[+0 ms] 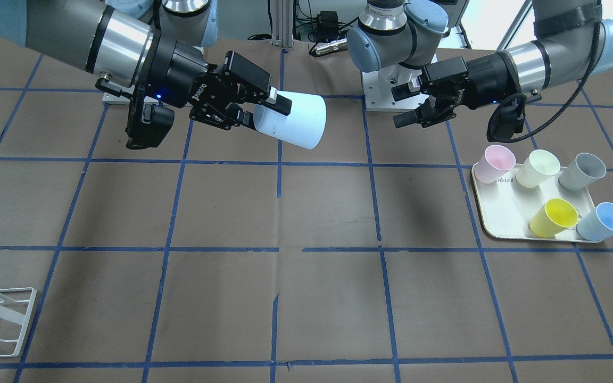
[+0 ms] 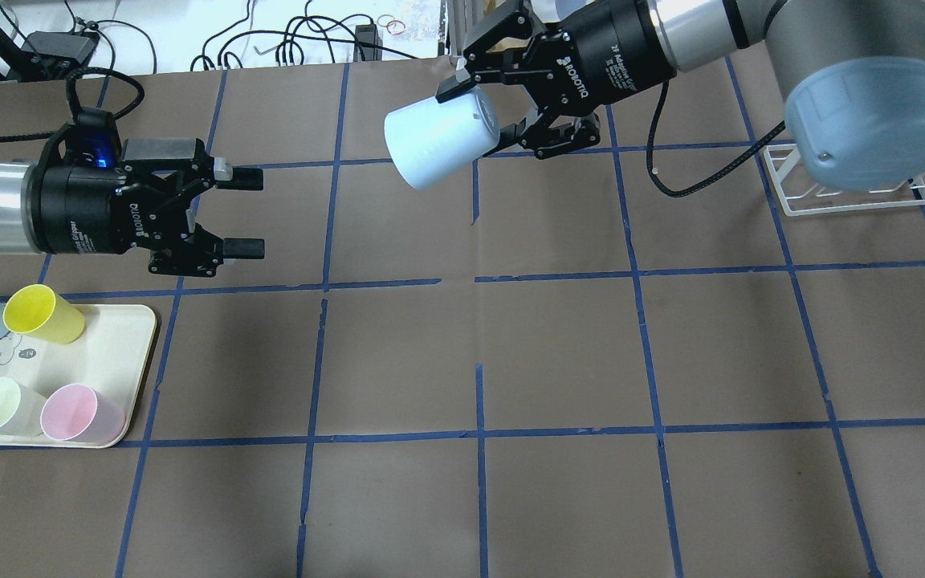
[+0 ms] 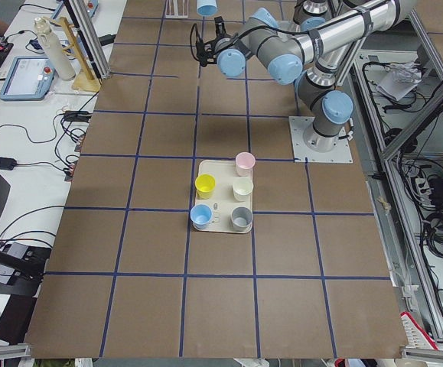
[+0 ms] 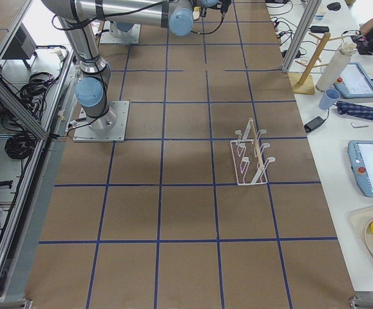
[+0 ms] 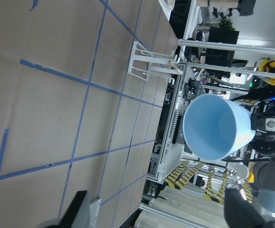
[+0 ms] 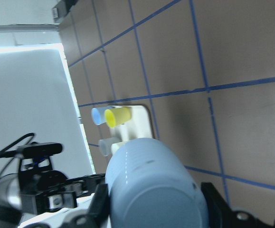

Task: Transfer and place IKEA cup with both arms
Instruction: 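Lift the cup toward the left gripper while the left gripper rises to meet it, then close the left gripper on the cup's rim beside the right gripper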

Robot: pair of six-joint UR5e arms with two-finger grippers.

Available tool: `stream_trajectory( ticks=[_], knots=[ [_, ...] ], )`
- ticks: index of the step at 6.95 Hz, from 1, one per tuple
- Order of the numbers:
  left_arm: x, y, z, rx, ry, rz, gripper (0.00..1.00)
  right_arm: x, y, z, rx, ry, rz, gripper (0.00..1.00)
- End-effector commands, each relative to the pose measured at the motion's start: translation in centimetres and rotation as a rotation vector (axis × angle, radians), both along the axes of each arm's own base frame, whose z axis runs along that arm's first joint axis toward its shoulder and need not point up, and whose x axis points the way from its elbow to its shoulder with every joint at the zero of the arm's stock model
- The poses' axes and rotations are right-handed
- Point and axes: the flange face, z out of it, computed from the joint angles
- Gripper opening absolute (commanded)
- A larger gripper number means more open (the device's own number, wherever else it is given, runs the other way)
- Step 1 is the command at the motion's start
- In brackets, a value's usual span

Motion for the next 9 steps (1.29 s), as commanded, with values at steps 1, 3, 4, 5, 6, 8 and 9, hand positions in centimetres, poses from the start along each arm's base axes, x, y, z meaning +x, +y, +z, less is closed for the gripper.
stream_trajectory(
  ticks=[1,3,4,5,6,8,9],
  knots=[
    [-4.7,-0.8,-1.4,0.011,0.103,-0.021,1.0,-0.8,0.7,-4.1,0.091,-0.276,-0.03,0.0],
    [-6.3,-1.6,-0.6,-0.014,0.187,0.034,1.0,-0.7,-0.1,-6.7,0.136,-0.397,-0.044,0.0],
    [-6.3,-1.8,-1.1,-0.008,0.191,0.036,1.0,-0.7,-0.3,-7.1,0.149,-0.4,-0.047,0.0],
    [-6.1,-2.4,-1.7,-0.009,0.194,0.039,1.0,-0.5,-0.2,-7.1,0.157,-0.403,-0.047,0.0],
    [-6.6,-2.6,-2.2,-0.002,0.196,0.028,1.0,-0.4,-0.1,-7.0,0.158,-0.403,-0.044,0.0],
    [-8.7,-2.5,-2.1,0.015,0.217,0.005,1.0,0.0,0.0,-7.0,0.162,-0.404,-0.038,0.0],
    [-8.7,-2.9,-1.7,0.018,0.23,0.021,1.0,0.0,0.0,-7.2,0.168,-0.406,-0.038,0.0]
  ],
)
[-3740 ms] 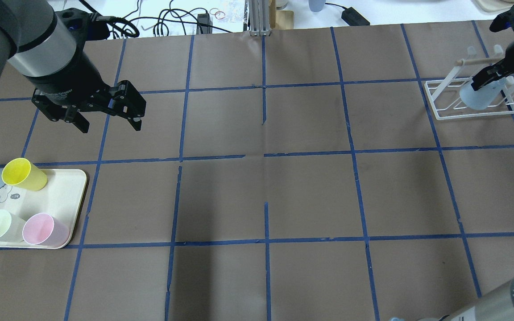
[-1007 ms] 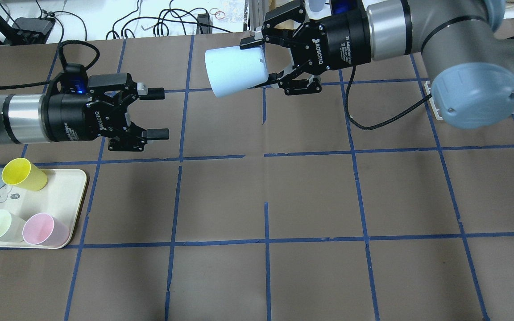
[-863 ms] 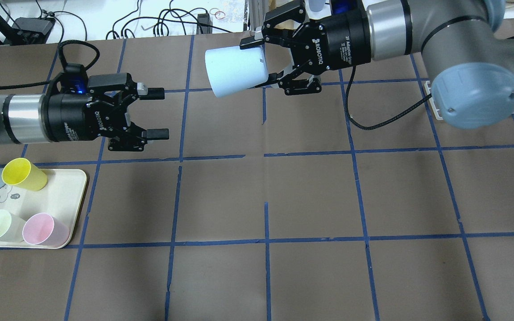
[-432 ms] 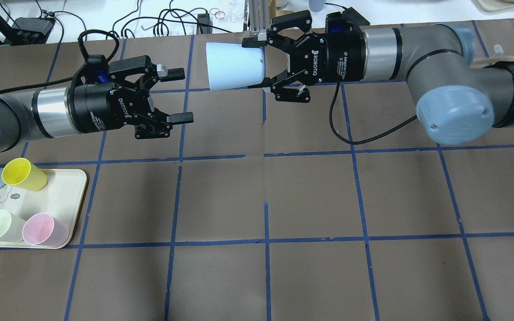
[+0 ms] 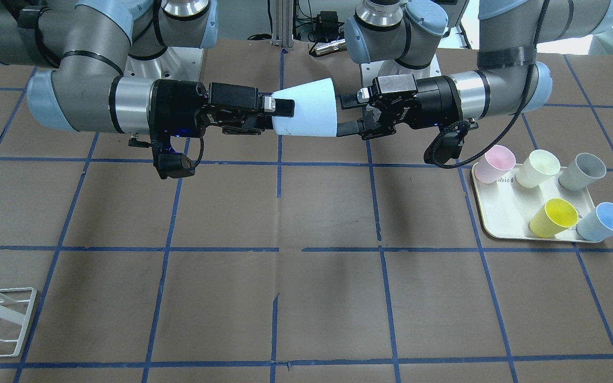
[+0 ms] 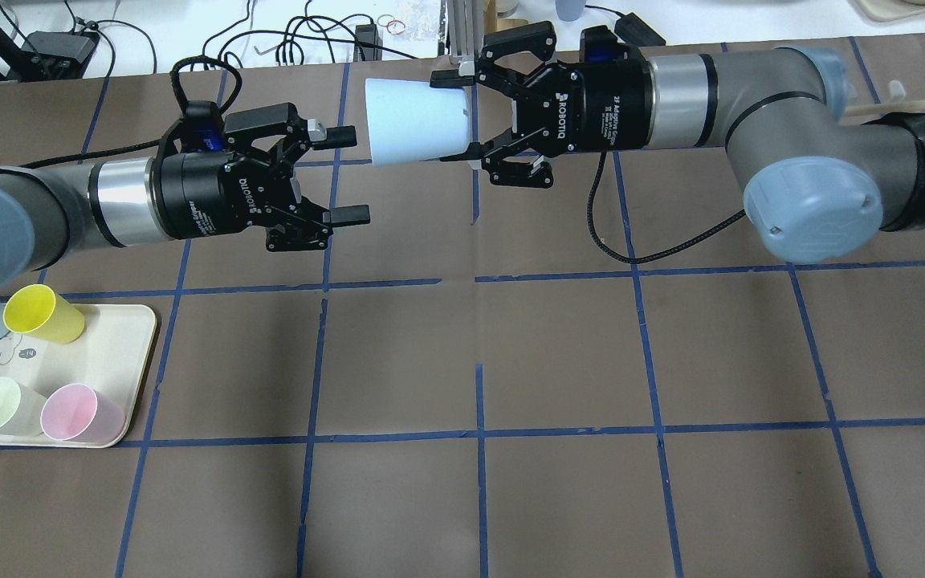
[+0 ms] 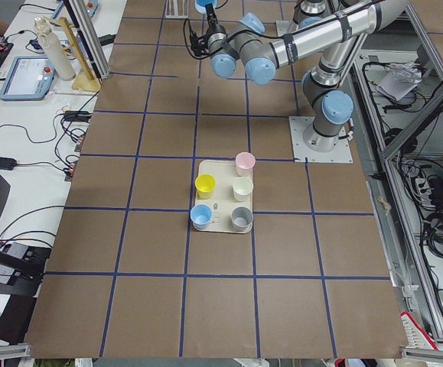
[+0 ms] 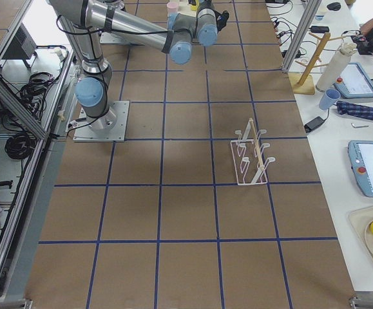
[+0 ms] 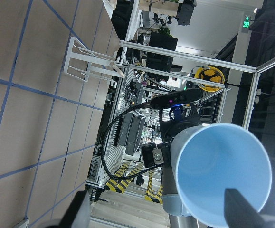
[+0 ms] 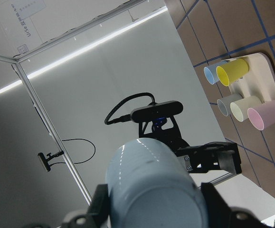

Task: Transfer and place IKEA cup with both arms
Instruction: 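Close the left gripper on the cup's rim beside the right gripper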

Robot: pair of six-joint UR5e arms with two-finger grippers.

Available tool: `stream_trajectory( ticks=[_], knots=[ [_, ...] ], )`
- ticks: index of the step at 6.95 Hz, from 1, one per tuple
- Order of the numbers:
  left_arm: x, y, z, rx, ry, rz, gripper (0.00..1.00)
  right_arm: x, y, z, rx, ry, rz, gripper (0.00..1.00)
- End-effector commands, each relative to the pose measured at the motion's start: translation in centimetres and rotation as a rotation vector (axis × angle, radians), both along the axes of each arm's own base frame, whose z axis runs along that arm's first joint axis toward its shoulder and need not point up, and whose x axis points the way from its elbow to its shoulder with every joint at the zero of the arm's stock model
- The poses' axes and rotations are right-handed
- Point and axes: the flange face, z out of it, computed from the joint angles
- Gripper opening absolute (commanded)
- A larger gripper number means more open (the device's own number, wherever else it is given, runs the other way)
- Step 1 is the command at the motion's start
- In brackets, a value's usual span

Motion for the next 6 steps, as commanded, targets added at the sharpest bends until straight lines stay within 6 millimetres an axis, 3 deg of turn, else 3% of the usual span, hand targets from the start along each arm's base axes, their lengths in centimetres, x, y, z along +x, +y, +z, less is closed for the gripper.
stream_trajectory(
  ticks=[1,4,5,6],
  knots=[
    [-0.3,-0.6,0.6,0.024,0.015,0.016,0.97,1.0,0.2,-0.3,0.003,-0.001,0.019,0.0],
    [-1.5,-1.2,-0.1,0.024,0.011,-0.01,0.95,1.9,-0.1,-0.4,0.015,-0.03,0.031,0.0],
    [-1.5,-1.2,0.0,0.028,0.011,-0.008,0.87,1.9,-0.1,-0.4,0.016,-0.034,0.03,0.0],
    [-1.5,-1.0,0.3,0.023,0.011,-0.007,0.73,1.9,-0.1,-0.5,0.018,-0.034,0.03,0.0]
  ],
)
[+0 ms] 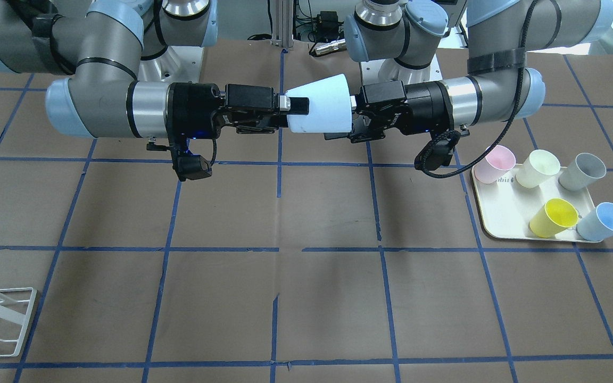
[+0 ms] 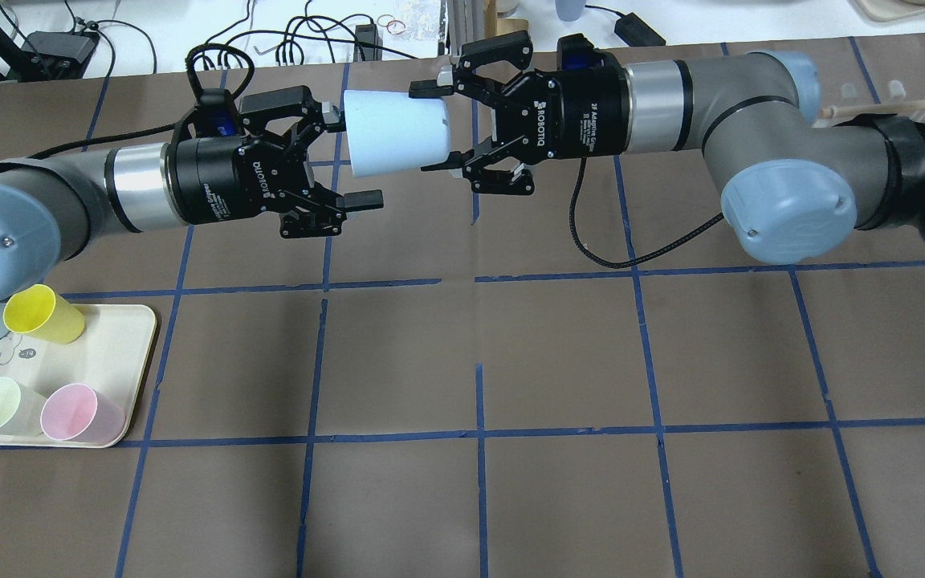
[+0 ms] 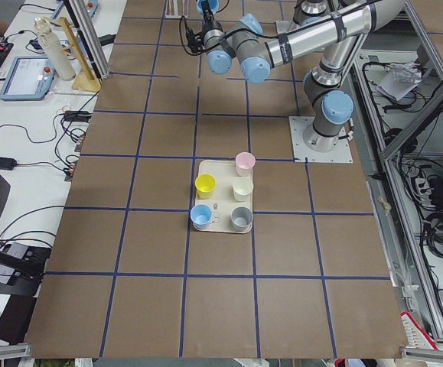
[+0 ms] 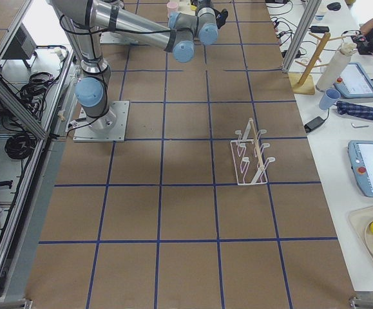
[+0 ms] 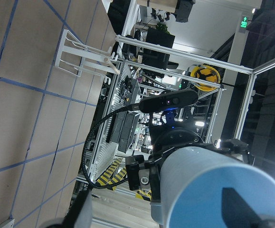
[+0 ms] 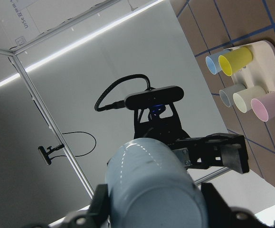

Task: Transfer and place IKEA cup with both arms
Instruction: 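Close the left gripper on the cup's rim beside the right gripper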

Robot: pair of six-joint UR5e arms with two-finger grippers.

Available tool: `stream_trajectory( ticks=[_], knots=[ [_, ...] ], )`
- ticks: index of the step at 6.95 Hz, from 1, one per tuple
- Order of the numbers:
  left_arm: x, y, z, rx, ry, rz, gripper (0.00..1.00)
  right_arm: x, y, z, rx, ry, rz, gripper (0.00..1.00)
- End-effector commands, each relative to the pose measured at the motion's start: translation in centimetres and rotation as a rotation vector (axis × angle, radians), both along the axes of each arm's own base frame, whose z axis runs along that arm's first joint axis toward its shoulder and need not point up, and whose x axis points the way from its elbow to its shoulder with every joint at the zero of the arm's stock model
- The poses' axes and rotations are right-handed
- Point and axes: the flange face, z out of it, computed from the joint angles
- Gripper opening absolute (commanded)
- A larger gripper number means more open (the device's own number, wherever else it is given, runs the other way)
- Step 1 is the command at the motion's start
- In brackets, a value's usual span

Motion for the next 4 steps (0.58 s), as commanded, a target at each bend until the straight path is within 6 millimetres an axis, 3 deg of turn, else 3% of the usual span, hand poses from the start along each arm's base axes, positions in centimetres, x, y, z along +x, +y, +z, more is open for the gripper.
stream_trajectory(
  ticks=[1,2,4],
  knots=[
    [0.25,0.13,0.51,-0.007,-0.001,0.007,0.64,0.03,-0.22,-0.44,0.01,-0.003,0.0,0.0],
    [0.33,0.06,0.91,-0.011,-0.002,0.009,0.64,0.03,-0.26,-0.54,0.011,-0.001,0.0,0.0],
    [0.35,0.0,0.9,-0.012,-0.005,0.007,0.43,-0.05,-0.3,-0.74,0.023,0.002,-0.001,0.0]
  ],
)
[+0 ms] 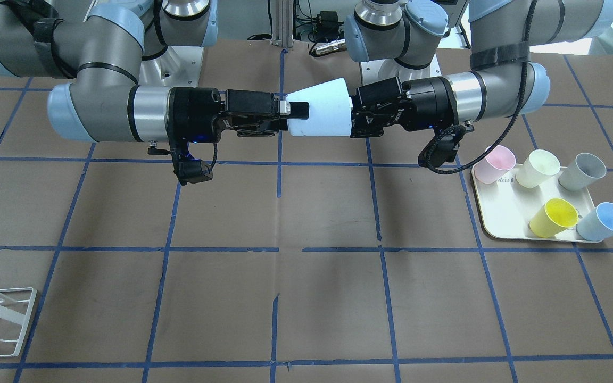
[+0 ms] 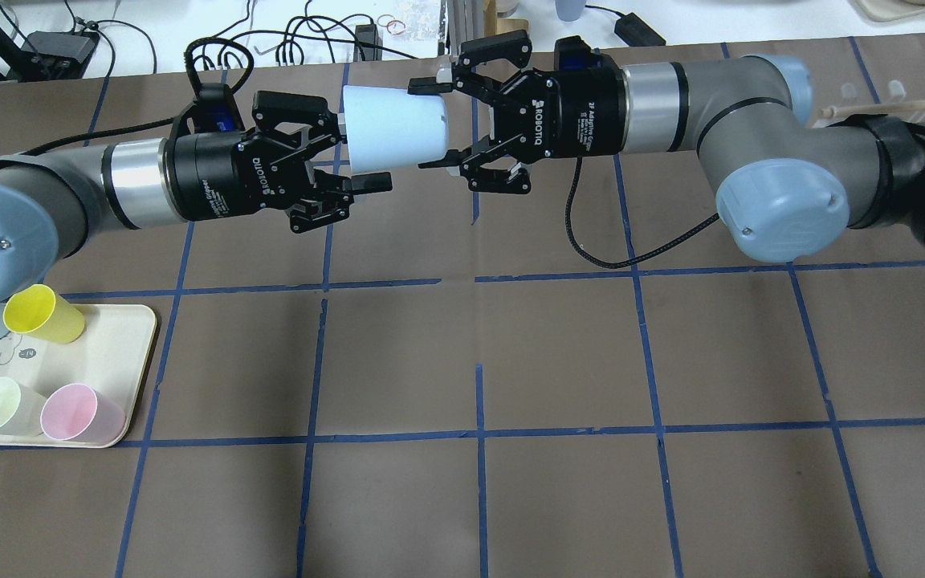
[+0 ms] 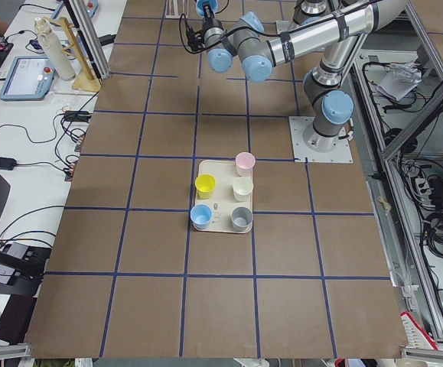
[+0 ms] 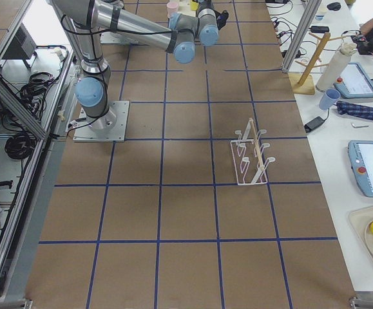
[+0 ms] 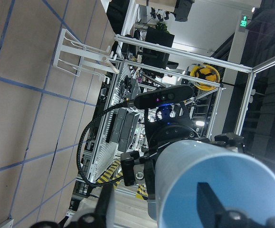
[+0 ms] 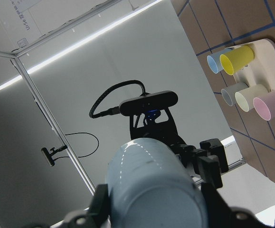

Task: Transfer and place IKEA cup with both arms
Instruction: 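Close the left gripper on the cup's rim beside the right gripper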

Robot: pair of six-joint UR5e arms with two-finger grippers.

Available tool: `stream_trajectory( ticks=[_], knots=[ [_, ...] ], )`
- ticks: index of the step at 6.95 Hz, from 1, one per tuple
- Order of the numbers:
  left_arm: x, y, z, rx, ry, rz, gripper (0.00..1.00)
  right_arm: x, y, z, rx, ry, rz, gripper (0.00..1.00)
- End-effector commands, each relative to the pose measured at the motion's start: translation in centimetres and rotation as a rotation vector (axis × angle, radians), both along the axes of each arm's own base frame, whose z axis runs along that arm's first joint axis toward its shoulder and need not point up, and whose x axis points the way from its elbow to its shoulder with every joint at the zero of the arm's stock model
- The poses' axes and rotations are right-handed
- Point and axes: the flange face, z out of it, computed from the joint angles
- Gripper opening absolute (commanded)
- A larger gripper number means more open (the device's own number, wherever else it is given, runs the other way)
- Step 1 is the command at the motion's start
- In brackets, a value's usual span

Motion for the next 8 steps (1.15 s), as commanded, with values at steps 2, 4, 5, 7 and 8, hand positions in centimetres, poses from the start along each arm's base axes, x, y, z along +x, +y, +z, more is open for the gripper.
stream_trajectory(
  ticks=[2,4,5,7,8],
  knots=[
    [0.24,0.01,0.24,-0.012,-0.009,0.0,0.23,-0.03,0.0,-0.06,0.008,0.002,0.0,0.0],
    [0.22,0.12,0.58,-0.038,-0.017,-0.003,0.0,-0.03,0.0,-0.08,0.015,0.002,0.0,0.23],
    [0.22,0.1,0.64,-0.039,-0.019,-0.004,0.0,-0.11,-0.05,-0.02,0.038,0.007,-0.001,0.78],
    [0.3,0.08,0.64,-0.036,-0.018,-0.002,0.0,-0.11,-0.05,-0.03,0.041,0.01,-0.001,0.8],
    [0.29,0.14,0.82,-0.039,-0.021,-0.004,0.0,-0.59,-0.29,0.02,0.046,0.01,-0.01,0.9]
  ],
)
